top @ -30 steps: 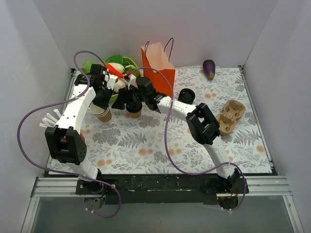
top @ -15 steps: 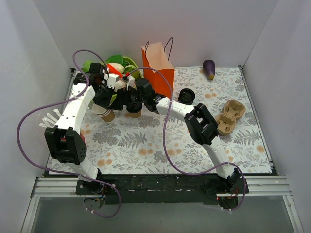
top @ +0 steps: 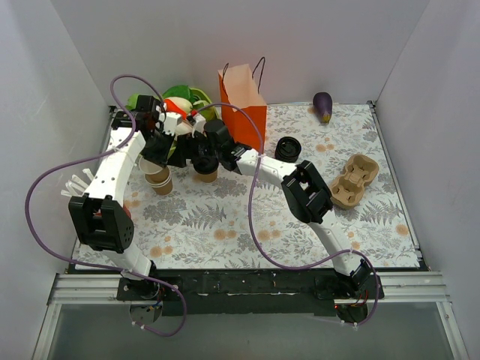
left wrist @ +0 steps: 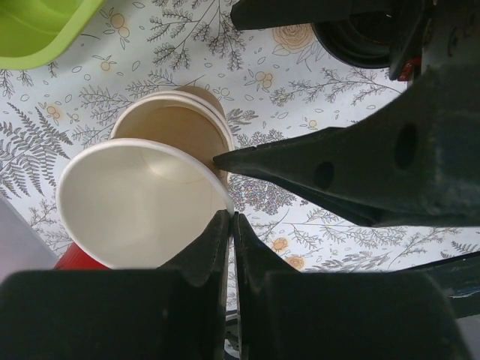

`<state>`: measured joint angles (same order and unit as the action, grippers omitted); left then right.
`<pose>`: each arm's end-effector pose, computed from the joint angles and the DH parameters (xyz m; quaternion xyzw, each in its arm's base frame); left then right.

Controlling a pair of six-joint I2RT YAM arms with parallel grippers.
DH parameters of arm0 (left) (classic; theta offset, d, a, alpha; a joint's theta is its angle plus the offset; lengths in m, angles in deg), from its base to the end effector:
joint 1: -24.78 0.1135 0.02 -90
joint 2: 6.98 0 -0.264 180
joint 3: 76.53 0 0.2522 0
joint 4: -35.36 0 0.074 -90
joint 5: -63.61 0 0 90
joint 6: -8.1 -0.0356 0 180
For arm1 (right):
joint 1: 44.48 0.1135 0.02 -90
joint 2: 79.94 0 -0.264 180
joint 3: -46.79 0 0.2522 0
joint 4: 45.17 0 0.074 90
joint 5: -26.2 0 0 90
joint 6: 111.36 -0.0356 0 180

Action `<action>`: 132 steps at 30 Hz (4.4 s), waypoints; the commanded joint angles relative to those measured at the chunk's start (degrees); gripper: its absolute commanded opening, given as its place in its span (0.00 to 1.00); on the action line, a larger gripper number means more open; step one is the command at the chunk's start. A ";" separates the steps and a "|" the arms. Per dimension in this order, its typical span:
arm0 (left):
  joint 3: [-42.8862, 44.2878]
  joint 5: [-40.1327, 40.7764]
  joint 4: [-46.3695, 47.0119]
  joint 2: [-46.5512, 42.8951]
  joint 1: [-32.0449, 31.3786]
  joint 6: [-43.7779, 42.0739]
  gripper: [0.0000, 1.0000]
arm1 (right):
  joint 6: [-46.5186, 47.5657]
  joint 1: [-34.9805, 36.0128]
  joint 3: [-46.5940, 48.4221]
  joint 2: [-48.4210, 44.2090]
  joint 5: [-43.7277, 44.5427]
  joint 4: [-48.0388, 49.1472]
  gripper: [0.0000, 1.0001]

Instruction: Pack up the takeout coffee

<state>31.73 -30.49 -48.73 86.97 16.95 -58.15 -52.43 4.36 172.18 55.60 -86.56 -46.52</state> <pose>0.3171 -0.0462 0.3364 -0.1300 0.9752 -0.0816 0.1592 0.3591 0.4317 0.2327 -0.2406 0.7308 0.5155 0.3773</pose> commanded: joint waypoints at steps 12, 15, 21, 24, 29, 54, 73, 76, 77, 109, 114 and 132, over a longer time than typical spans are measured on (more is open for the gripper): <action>11.06 3.31 -2.71 -1.93 -0.07 -5.55 0.00 | 1.36 -3.39 -0.71 -4.76 -7.99 10.09 0.87; 11.41 0.94 -4.29 -2.89 -0.07 -6.61 0.00 | 3.03 -4.80 -3.69 -8.18 -9.48 9.75 0.87; 12.47 -13.36 -8.69 -3.69 -0.77 -10.12 0.00 | 17.49 -7.79 -19.39 -21.97 -12.82 2.20 0.84; 9.49 -15.67 -8.60 -5.88 -3.84 -11.79 0.00 | 28.64 -8.67 -29.85 -30.74 -13.71 -1.49 0.83; 4.03 -19.80 -7.90 -9.22 -11.83 -15.39 0.00 | 42.83 -9.46 -41.04 -42.97 -11.61 -9.23 0.82; -8.98 -13.48 14.78 4.92 -38.31 -14.18 0.00 | 71.14 -31.88 -46.95 -44.06 4.49 -17.77 0.60; -5.56 -16.90 15.91 4.05 -38.14 -4.34 0.38 | 75.72 -31.88 -36.40 -31.93 -0.35 -16.62 0.54; -3.36 -17.87 17.76 3.17 -34.29 -0.57 0.39 | 75.72 -31.96 -34.56 -30.79 -0.70 -18.46 0.54; -2.83 -18.40 18.46 2.65 -32.87 0.76 0.39 | 75.72 -31.88 -34.21 -30.61 -1.22 -19.16 0.54; -3.44 -18.23 22.51 0.00 -20.11 6.22 0.41 | 75.72 -31.88 -30.51 -27.00 0.09 -26.29 0.48; -4.06 -18.23 22.60 -0.17 -20.11 6.31 0.41 | 76.07 -31.79 -32.18 -28.14 -0.53 -26.20 0.50; -4.23 -18.05 22.51 -0.09 -20.11 6.14 0.42 | 75.19 -30.65 -31.83 -26.38 5.28 -24.27 0.29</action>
<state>27.66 -48.61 -26.58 89.99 -3.44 -52.01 22.65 -26.63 139.90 29.72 -81.60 -72.34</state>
